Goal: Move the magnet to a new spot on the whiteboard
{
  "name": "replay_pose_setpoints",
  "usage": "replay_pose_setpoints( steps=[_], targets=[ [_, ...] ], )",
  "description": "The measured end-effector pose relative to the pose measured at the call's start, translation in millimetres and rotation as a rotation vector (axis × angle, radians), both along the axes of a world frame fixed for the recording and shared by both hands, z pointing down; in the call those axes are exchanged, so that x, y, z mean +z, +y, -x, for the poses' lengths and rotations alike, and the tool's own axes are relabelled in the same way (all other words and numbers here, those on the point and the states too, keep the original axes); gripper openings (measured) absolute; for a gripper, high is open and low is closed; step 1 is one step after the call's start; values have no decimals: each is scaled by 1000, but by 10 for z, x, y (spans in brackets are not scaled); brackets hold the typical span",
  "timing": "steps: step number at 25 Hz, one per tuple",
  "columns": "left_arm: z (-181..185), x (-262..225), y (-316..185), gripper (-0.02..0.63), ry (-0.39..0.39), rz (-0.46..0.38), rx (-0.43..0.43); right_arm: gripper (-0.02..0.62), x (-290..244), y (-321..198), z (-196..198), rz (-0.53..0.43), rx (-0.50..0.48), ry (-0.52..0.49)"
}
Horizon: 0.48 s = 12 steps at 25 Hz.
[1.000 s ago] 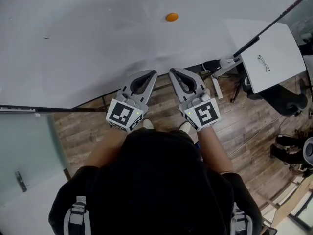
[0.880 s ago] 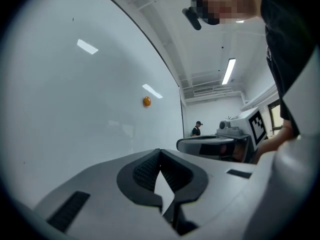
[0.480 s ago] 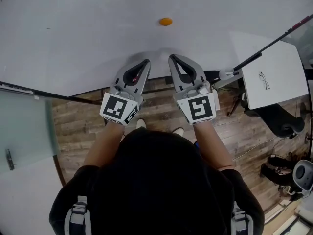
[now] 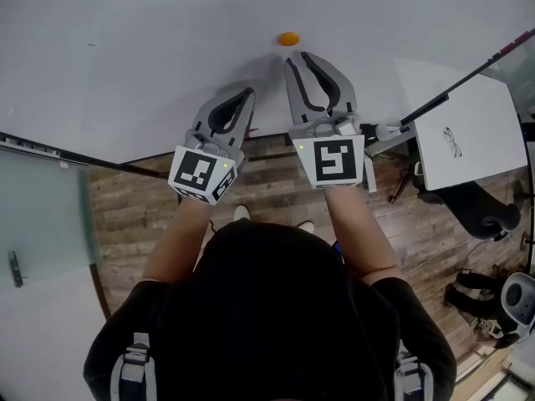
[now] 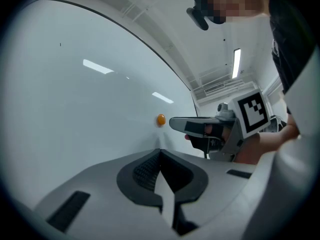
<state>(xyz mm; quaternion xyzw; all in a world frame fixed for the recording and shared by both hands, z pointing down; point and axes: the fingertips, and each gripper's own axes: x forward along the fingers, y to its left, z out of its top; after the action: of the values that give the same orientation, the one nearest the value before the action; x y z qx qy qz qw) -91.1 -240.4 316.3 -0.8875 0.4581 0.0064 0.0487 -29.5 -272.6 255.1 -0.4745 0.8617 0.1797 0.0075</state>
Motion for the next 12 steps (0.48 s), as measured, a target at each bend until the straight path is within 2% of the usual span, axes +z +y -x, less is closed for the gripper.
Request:
replay_pose_setpoints(
  steps=[6,12],
  targets=[
    [40,-16,-50,2,15,7,16,126,-181,-142,57,-47,71,44],
    [86,-6,-39,2,22,8,32,130,-213,-165,144,-68,137,91]
  ],
)
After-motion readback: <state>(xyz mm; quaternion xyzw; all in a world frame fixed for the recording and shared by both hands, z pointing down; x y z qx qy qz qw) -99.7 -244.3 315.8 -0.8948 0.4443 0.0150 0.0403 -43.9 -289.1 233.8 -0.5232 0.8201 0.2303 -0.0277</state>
